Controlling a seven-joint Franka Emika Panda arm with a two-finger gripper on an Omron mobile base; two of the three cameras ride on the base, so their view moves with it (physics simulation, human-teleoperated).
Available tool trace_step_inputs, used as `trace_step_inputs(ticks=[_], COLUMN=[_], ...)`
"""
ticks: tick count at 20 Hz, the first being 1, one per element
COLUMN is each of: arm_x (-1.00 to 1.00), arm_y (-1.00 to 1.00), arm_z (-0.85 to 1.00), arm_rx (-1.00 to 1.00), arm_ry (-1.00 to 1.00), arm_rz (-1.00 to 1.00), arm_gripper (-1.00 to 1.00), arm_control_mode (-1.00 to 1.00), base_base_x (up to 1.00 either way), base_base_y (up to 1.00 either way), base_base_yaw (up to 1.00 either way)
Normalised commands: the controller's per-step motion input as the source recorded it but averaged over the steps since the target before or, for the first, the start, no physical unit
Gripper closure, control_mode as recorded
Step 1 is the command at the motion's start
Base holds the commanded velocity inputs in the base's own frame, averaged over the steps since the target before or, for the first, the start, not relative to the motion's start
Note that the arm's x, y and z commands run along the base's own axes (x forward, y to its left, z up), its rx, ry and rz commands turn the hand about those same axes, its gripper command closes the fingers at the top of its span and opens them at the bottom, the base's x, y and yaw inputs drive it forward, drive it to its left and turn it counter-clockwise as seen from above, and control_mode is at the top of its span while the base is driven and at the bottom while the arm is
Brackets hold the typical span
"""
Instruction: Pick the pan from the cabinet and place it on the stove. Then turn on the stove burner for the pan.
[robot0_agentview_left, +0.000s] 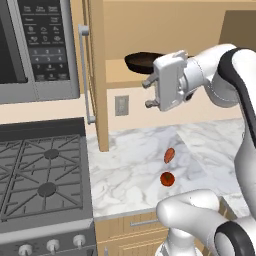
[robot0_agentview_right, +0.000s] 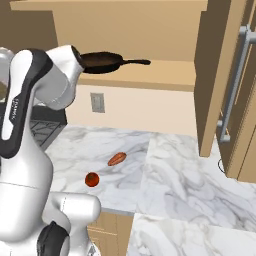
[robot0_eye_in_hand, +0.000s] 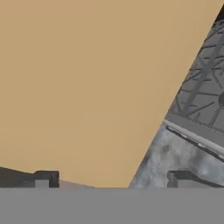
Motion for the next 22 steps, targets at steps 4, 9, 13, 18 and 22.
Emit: trace_step_inputs(ticks=[4,9,13,18,22], arm_x=[0.0,0.02,0.05,0.11,0.0], arm_y=[-0.61,-0.6,-0.63,-0.59,-0.41], arm_z=[0.12,0.11,0.1,0.1,0.01], arm_rx=[-0.1,-0.1,-0.08,-0.06,-0.03], arm_ry=[-0.28,-0.26,-0.25,-0.23,-0.28], arm_rz=[0.0,0.0,0.0,0.0,0.0], arm_gripper=[-1.0,-1.0,-1.0,-1.0,-1.0], arm_control_mode=[-1.0,-1.0,-1.0,-1.0,-1.0], base_base_x=[0.0,0.0,0.0,0.0,0.0], base_base_y=[0.0,0.0,0.0,0.0,0.0], base_base_yaw=[0.0,0.0,0.0,0.0,0.0])
